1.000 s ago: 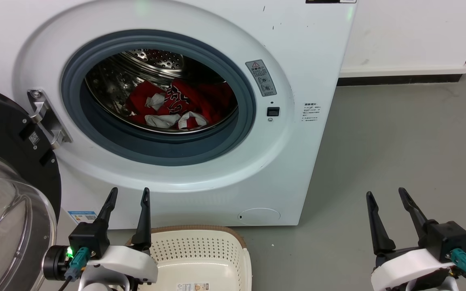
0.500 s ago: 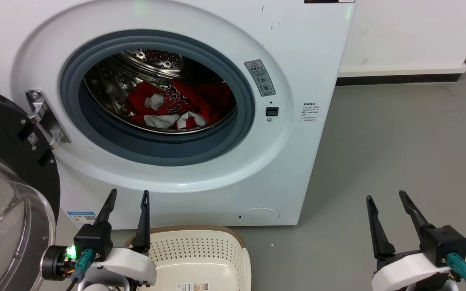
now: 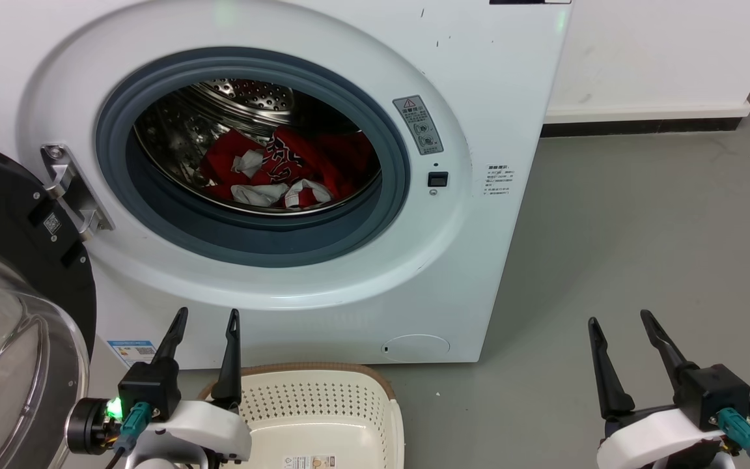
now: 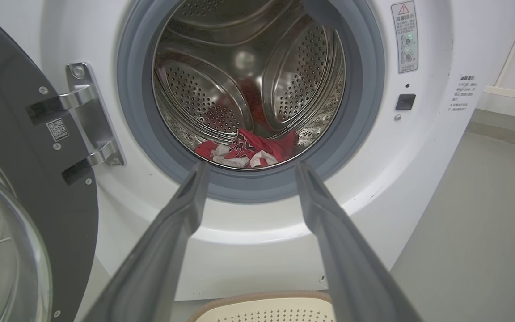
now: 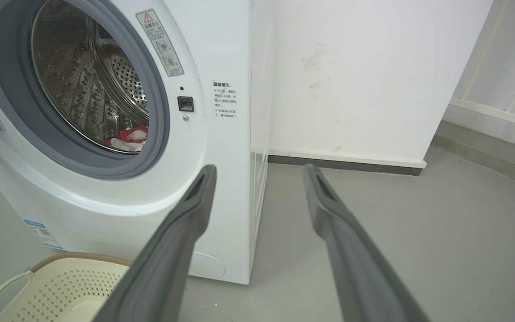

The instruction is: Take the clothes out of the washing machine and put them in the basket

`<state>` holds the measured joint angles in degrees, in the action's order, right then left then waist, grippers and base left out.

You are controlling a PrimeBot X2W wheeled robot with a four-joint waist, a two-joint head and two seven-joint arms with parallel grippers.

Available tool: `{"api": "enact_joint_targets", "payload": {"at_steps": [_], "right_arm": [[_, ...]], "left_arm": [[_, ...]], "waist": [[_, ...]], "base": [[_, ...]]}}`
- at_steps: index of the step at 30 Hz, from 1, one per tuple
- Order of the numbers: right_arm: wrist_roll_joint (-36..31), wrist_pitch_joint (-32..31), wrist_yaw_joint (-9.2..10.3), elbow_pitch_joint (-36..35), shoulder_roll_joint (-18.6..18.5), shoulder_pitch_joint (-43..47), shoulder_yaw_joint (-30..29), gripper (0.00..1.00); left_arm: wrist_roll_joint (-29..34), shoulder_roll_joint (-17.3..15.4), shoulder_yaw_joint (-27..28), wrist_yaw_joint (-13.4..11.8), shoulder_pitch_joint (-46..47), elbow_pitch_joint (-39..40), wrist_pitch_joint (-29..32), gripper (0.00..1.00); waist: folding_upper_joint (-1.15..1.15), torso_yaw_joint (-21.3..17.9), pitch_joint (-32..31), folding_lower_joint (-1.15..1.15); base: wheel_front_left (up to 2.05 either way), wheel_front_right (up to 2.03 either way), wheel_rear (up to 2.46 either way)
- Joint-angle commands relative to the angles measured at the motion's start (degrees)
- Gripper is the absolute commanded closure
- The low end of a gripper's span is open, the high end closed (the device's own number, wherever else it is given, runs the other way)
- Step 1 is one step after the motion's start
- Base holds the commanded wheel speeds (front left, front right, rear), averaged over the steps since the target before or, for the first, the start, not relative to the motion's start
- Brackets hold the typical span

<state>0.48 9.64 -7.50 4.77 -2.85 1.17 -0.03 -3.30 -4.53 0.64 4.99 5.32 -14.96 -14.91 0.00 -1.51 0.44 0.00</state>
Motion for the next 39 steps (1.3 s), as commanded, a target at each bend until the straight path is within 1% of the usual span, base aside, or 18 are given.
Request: {"api": "enact_joint_targets", "payload": {"at_steps": [1, 4, 9, 13, 16, 24, 25, 28, 33, 39], "right_arm": [[0.04, 0.38, 0.02, 0.05, -0.05, -0.53, 0.09, 0.00], [0.07, 0.33, 0.02, -0.03, -0.04, -1.11, 0.15, 0.00], [0.44, 0.41, 0.02, -0.40, -0.04, -2.55, 0.90, 0.00], [0.42, 0.79, 0.02, -0.63, -0.04, -4.27, 1.57, 0.00], [0.56, 1.13, 0.02, -0.63, -0.03, -6.12, 2.93, 0.00], [2.48, 3.21, 0.02, -0.49, -0.03, -11.00, 4.42, 0.00], [2.48, 3.21, 0.02, -0.49, -0.03, -11.00, 4.42, 0.00], [3.20, 3.80, 0.02, -0.01, -0.01, -12.38, 4.68, 0.00], [4.75, 4.91, 0.02, 0.74, 0.01, -14.89, 5.81, 0.00], [7.40, 5.51, 0.02, 1.99, 0.03, -18.12, 8.37, 0.00]], "left_arm": [[0.08, 0.16, 0.24, 0.08, 0.97, -0.09, -0.43, 0.00], [0.31, 0.28, 0.16, 0.23, 1.91, -0.55, -0.43, 0.00], [0.77, -0.23, -0.40, 0.41, 6.12, -2.29, -0.37, 0.00], [0.84, -1.58, -1.01, 0.83, 12.49, -6.69, -0.30, 0.00], [0.37, -3.03, -1.01, 1.05, 17.93, -10.35, 0.25, 0.00], [-0.77, -8.82, -1.23, 1.94, 32.26, -18.89, 4.92, 0.00], [-0.77, -8.82, -1.23, 1.94, 32.26, -18.89, 4.92, 0.00], [-1.58, -11.25, -1.83, 2.28, 37.54, -21.51, 7.39, 0.00], [-3.25, -15.43, -3.91, 2.46, 46.59, -25.58, 13.14, 0.00], [-8.39, -20.90, -9.02, 2.45, 57.35, -29.31, 21.94, 0.00]], "waist": [[0.00, -0.01, 0.13, 0.00], [0.00, -0.06, 0.84, 0.00], [0.00, -1.00, 3.09, 0.00], [0.00, -2.47, 5.82, 0.00], [0.00, -4.40, 8.81, 0.00], [0.00, -9.49, 18.22, 0.00], [0.00, -9.49, 18.22, 0.00], [0.00, -11.08, 21.66, 0.00], [0.00, -13.69, 27.20, 0.00], [0.00, -17.09, 33.88, 0.00]], "base": [[0.00, 0.00, 0.00], [0.00, 0.00, 0.00], [0.00, 0.00, 0.00], [0.00, 0.00, 0.00], [0.00, 0.00, 0.00], [0.00, 0.00, 0.00], [0.00, 0.00, 0.00], [0.00, 0.00, 0.00], [0.00, 0.00, 0.00], [0.00, 0.00, 0.00]]}}
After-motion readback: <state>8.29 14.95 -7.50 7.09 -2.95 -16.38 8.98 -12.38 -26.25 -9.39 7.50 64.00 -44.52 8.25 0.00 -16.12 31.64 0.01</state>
